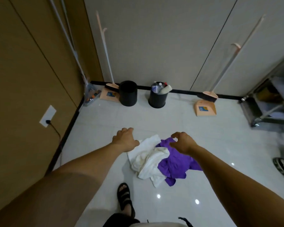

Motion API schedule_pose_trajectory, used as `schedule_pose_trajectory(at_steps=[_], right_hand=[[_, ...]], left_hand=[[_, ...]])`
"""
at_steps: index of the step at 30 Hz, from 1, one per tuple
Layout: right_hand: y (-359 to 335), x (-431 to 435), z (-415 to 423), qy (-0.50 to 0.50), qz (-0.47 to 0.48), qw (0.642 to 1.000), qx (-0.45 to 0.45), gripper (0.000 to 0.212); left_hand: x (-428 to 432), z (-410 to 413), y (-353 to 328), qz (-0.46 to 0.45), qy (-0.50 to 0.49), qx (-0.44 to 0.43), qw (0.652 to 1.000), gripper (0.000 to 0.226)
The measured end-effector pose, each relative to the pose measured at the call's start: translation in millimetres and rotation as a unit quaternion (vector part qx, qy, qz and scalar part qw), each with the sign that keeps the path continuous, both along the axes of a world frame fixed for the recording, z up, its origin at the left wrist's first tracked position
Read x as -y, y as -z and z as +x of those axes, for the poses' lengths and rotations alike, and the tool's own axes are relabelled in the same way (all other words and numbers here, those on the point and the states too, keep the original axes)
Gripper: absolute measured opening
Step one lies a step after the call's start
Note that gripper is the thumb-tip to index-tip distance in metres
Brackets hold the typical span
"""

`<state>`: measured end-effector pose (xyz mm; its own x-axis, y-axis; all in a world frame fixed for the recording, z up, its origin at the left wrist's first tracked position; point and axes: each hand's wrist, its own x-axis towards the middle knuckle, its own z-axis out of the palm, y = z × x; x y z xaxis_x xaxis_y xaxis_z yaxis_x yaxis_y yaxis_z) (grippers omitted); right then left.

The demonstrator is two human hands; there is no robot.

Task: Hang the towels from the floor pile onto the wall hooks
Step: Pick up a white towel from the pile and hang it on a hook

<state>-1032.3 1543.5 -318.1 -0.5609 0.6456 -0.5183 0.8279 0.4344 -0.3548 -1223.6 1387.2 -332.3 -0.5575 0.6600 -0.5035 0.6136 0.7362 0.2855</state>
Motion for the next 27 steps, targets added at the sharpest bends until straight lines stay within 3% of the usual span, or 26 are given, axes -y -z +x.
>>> schedule_pose_trajectory(at_steps=[6, 11, 19, 27], right_hand=[[74.8, -53.9, -19.7, 0.055, -0.048, 0.997, 0.04, 0.047], [194.6, -80.1, -40.3, 0.066, -0.104, 0.991, 0.06, 0.045], [432.6, -123.6, -52.5, -0.003, -0.116, 0.986, 0.117, 0.042], [604.1, -126.4, -84.3, -0.14, -0.093, 0.984, 0.056, 0.045]], left_hand=[[-74.6, -21.1, 88.9, -0.029, 0.033, 0.055, 0.998, 0.069], [-103.2, -24.8, 197.1, -0.064, 0.003, 0.113, 0.992, 0.069], [-152.5, -16.8, 413.0, -0.079, -0.037, 0.145, 0.986, 0.058], [-166.3, -7.4, 572.5, -0.078, -0.046, 0.147, 0.985, 0.056]])
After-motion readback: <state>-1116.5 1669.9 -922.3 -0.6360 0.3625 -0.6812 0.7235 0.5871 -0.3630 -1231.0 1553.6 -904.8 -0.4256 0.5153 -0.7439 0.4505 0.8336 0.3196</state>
